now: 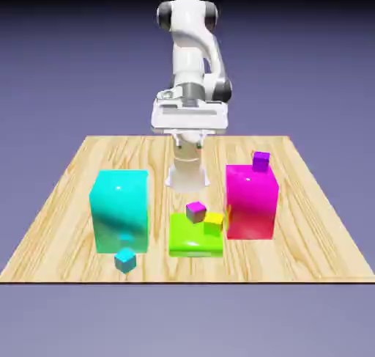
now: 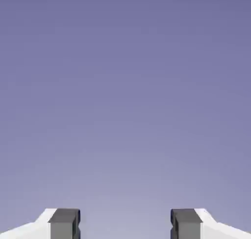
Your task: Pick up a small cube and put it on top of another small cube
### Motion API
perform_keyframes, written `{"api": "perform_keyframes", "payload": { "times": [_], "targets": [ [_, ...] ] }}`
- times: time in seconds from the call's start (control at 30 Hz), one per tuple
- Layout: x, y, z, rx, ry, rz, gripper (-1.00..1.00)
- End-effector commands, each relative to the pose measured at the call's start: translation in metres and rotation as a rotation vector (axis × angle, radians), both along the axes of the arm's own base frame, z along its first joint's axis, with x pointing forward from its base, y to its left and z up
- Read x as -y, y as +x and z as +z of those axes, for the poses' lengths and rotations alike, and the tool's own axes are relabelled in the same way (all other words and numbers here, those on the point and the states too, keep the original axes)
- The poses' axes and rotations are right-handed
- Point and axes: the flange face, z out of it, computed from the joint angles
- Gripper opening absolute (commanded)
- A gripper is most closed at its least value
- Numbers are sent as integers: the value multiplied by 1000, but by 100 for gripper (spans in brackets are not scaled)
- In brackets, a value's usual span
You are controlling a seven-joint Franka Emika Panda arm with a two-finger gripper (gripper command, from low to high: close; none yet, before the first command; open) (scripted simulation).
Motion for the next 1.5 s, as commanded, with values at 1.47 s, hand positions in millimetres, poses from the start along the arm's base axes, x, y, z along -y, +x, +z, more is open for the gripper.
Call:
{"api": "perform_keyframes", "payload": {
  "times": [1.47],
  "targets": [
    [230, 141, -349, -1413, 529, -606, 0]
  ]
}}
